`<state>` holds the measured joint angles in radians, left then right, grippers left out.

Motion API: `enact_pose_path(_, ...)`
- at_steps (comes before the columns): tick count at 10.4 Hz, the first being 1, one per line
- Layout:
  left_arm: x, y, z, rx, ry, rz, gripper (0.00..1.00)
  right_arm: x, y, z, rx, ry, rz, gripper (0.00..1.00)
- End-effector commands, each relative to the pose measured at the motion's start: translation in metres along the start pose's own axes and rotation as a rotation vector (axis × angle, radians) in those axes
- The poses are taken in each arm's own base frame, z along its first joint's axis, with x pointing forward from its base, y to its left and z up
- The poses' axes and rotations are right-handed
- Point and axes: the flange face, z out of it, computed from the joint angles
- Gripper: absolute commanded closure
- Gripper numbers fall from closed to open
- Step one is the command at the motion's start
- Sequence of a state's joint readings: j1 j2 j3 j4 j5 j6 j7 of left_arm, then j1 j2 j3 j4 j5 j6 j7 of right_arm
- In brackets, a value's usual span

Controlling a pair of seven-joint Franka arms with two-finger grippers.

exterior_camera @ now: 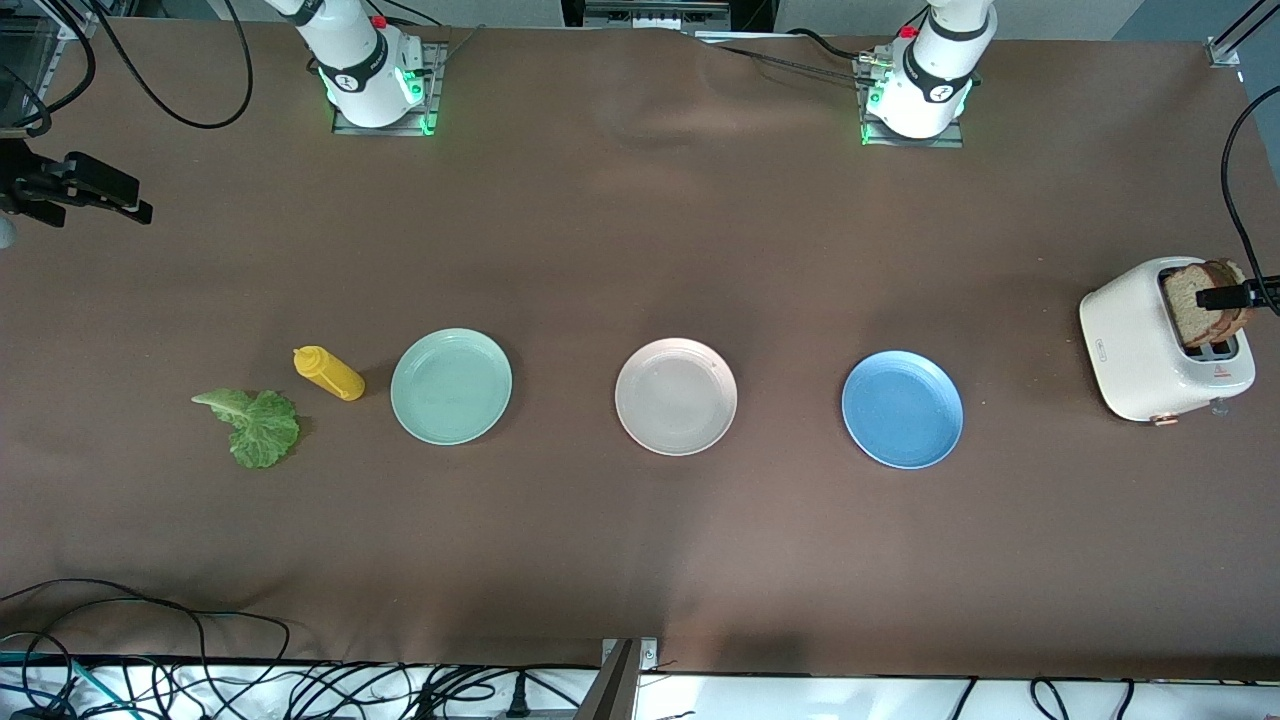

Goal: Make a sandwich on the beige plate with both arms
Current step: 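Move the left gripper over the toast slices in the white toaster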

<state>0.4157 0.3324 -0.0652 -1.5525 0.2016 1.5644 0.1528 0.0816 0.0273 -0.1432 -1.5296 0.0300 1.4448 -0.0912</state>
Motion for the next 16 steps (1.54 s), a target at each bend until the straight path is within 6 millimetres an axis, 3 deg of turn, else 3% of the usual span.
enact_pose_path(1,0.001,-0.004,0.004,0.030,-0.020,0.024,0.00,-0.004,-0.001,-0.007,-0.011,-0.001,-0.008,0.00)
enact_pose_path(16,0.014,-0.019,0.071,0.060,-0.161,0.025,0.04,-0.004,-0.002,-0.007,-0.013,-0.003,-0.009,0.00)
